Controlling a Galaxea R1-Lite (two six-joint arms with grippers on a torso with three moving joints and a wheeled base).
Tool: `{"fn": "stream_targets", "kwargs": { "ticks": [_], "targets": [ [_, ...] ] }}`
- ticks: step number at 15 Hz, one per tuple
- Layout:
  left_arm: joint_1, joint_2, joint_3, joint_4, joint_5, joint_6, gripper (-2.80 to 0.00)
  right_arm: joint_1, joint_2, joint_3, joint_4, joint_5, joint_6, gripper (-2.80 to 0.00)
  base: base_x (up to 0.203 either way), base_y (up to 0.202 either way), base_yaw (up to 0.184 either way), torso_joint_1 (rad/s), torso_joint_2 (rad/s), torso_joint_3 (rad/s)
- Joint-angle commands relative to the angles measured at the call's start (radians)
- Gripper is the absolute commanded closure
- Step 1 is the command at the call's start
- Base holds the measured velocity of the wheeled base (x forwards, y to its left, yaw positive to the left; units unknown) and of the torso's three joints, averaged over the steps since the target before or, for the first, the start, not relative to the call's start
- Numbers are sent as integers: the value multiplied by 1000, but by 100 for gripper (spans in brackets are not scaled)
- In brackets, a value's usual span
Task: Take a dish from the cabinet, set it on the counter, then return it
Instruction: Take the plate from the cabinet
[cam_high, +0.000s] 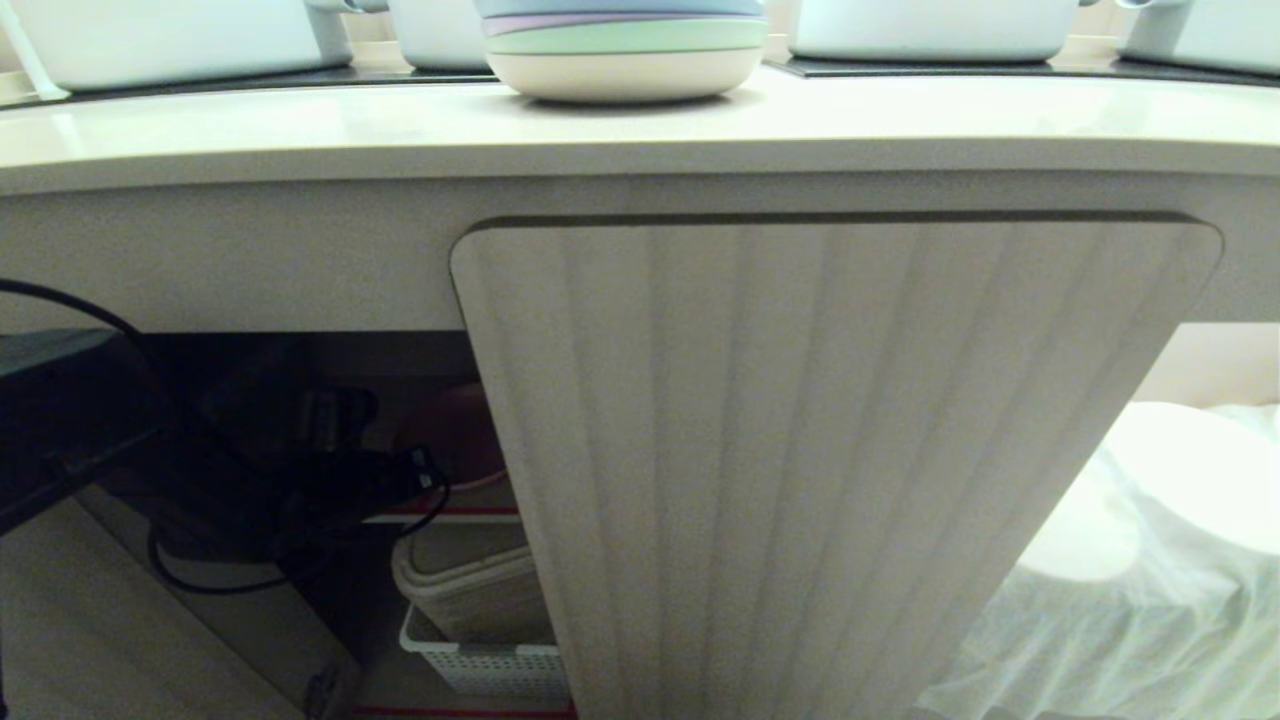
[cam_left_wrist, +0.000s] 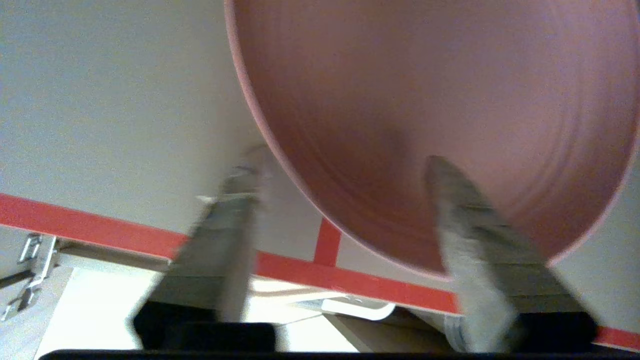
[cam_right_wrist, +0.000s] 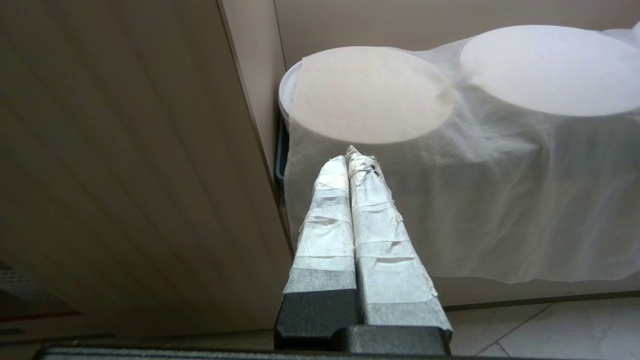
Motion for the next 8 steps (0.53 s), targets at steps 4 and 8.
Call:
{"fn": "stream_targets", "kwargs": {
  "ticks": [4, 8],
  "targets": [
    [-2, 2, -10, -7, -2, -3, 0, 0, 0, 0, 0, -1, 1, 0, 0, 0, 0, 0, 0, 0],
    [-1, 2, -10, -27, -2, -3, 0, 0, 0, 0, 0, -1, 1, 0, 0, 0, 0, 0, 0, 0]
  ]
}}
